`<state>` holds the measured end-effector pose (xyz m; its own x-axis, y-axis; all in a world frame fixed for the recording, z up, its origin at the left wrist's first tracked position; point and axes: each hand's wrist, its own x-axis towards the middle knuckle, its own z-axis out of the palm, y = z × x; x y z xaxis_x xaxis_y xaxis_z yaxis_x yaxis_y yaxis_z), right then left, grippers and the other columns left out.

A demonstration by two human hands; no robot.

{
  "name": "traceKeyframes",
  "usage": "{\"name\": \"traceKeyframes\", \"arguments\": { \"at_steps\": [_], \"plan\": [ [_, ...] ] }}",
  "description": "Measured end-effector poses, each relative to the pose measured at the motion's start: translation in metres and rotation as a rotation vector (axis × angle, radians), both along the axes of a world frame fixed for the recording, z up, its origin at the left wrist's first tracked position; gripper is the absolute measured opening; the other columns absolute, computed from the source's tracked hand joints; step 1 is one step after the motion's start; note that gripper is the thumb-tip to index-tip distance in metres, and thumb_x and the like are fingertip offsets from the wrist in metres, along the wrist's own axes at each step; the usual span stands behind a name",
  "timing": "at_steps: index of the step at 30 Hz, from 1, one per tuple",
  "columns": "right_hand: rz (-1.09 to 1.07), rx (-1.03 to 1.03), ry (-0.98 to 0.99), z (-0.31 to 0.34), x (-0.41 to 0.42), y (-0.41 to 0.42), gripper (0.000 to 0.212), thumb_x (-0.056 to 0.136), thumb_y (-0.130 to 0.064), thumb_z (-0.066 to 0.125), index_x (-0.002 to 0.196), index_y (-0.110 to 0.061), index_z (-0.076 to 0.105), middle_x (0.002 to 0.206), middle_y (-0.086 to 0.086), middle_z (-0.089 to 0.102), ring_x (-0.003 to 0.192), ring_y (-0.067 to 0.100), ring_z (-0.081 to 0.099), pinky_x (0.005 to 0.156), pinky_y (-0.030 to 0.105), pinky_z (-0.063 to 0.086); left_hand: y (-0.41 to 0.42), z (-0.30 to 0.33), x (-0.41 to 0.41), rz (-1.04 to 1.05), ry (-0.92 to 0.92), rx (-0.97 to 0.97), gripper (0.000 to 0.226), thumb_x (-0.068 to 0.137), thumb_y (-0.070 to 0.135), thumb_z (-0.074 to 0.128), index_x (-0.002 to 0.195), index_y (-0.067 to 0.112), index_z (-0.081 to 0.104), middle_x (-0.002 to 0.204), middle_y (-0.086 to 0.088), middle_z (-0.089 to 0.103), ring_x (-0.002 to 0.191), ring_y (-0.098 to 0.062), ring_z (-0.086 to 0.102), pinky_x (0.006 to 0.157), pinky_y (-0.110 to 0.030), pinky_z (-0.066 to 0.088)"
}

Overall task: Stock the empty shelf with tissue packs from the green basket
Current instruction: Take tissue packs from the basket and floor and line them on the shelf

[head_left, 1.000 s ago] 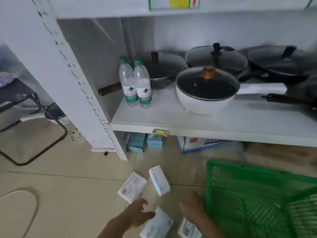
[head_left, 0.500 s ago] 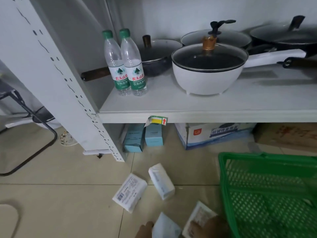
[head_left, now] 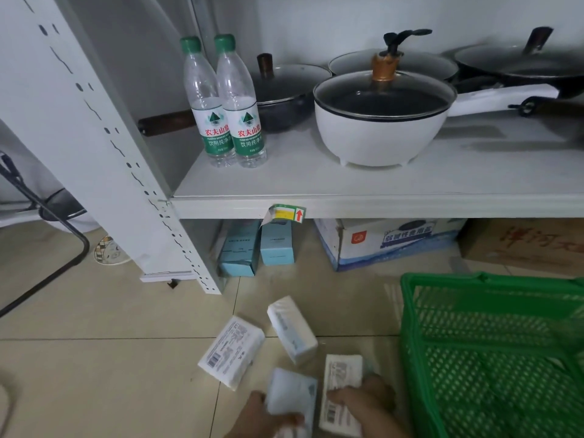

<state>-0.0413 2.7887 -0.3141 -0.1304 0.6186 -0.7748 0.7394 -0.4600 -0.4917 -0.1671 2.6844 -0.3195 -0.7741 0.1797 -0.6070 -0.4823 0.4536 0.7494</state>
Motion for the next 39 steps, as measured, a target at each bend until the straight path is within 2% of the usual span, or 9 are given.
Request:
{"name": "traceKeyframes", "arguments": {
  "at_steps": [2, 5, 8, 15, 25, 28, 33, 37, 39],
  "plan": [
    [0.051, 0.039, -0.029, 0.006, -0.005, -0.001, 0.064, 0.043, -0.025, 0.101, 0.1, -0.01, 0.076, 0.114, 0.016, 0.07, 0.1, 0.03, 0.073, 0.085, 0.037, 0.065, -0.039, 0.003, 0.01, -0.305, -0.124, 0.048, 0.036, 0.08, 0.006, 0.085, 0.106, -0.017, 0.073, 0.101, -0.026, 0.079, 0.094, -0.038, 0.076, 0.088, -0.046, 0.058],
    [0.051, 0.042, 0.009, 0.017, -0.007, -0.005, 0.055, 0.052, -0.015, 0.101, 0.097, -0.008, 0.071, 0.11, 0.018, 0.074, 0.095, 0.032, 0.076, 0.081, 0.043, 0.066, -0.073, 0.0, -0.005, -0.487, -0.201, -0.031, 0.066, 0.05, 0.039, 0.101, 0.101, 0.005, 0.078, 0.091, -0.004, 0.084, 0.08, -0.019, 0.081, 0.067, -0.028, 0.06],
    [0.03, -0.004, 0.083, 0.019, -0.001, -0.006, 0.044, 0.063, 0.0, 0.095, 0.088, -0.011, 0.061, 0.1, 0.018, 0.079, 0.085, 0.035, 0.079, 0.078, 0.051, 0.067, -0.071, -0.001, -0.005, -0.455, -0.138, -0.105, 0.058, 0.063, 0.036, 0.098, 0.107, 0.008, 0.073, 0.089, 0.001, 0.084, 0.077, -0.013, 0.08, 0.057, -0.019, 0.056],
    [0.037, -0.017, 0.159, 0.019, 0.004, -0.001, 0.068, 0.067, 0.004, 0.092, 0.122, -0.001, 0.053, 0.107, 0.022, 0.077, 0.085, 0.034, 0.079, 0.073, 0.047, 0.068, -0.07, 0.017, -0.008, -0.479, -0.135, -0.141, 0.053, 0.063, 0.039, 0.098, 0.102, 0.01, 0.076, 0.086, 0.004, 0.084, 0.076, -0.013, 0.08, 0.065, -0.023, 0.057],
    [0.088, -0.131, 0.279, 0.041, -0.001, 0.019, 0.053, 0.072, 0.002, 0.089, 0.12, 0.0, 0.068, 0.099, 0.019, 0.082, 0.084, 0.031, 0.081, 0.074, 0.045, 0.068, -0.068, 0.049, -0.009, -0.454, -0.132, -0.048, 0.069, 0.055, 0.035, 0.102, 0.112, 0.008, 0.072, 0.1, -0.01, 0.083, 0.097, -0.03, 0.079, 0.099, -0.05, 0.059],
    [0.119, -0.176, 0.365, 0.068, -0.011, 0.035, 0.046, 0.077, 0.003, 0.085, 0.12, 0.002, 0.069, 0.096, 0.02, 0.082, 0.084, 0.033, 0.082, 0.077, 0.047, 0.067, -0.065, 0.083, -0.018, -0.448, -0.143, 0.028, 0.072, 0.056, 0.034, 0.101, 0.115, 0.004, 0.072, 0.103, -0.015, 0.082, 0.102, -0.035, 0.077, 0.102, -0.05, 0.057],
    [0.172, -0.235, 0.477, 0.138, -0.028, 0.052, 0.045, 0.083, -0.002, 0.081, 0.126, -0.001, 0.069, 0.111, 0.021, 0.08, 0.103, 0.037, 0.077, 0.098, 0.054, 0.06, -0.056, 0.17, -0.036, -0.39, -0.096, 0.097, 0.058, 0.075, 0.024, 0.091, 0.12, -0.003, 0.067, 0.106, -0.018, 0.081, 0.097, -0.035, 0.077, 0.081, -0.041, 0.061],
    [0.162, -0.259, 0.593, 0.217, -0.035, 0.054, 0.045, 0.08, -0.007, 0.083, 0.123, -0.004, 0.071, 0.11, 0.019, 0.081, 0.103, 0.037, 0.078, 0.099, 0.056, 0.059, -0.047, 0.26, -0.04, -0.342, -0.043, 0.125, 0.06, 0.077, 0.029, 0.092, 0.122, -0.002, 0.068, 0.113, -0.019, 0.079, 0.109, -0.04, 0.074, 0.103, -0.054, 0.056],
    [0.146, -0.269, 0.654, 0.266, -0.034, 0.055, 0.044, 0.079, -0.007, 0.084, 0.121, -0.003, 0.072, 0.108, 0.019, 0.082, 0.101, 0.037, 0.079, 0.095, 0.053, 0.061, -0.041, 0.311, -0.039, -0.329, -0.029, 0.146, 0.061, 0.075, 0.029, 0.093, 0.122, -0.001, 0.069, 0.112, -0.018, 0.08, 0.109, -0.04, 0.075, 0.103, -0.058, 0.055]
  ]
}}
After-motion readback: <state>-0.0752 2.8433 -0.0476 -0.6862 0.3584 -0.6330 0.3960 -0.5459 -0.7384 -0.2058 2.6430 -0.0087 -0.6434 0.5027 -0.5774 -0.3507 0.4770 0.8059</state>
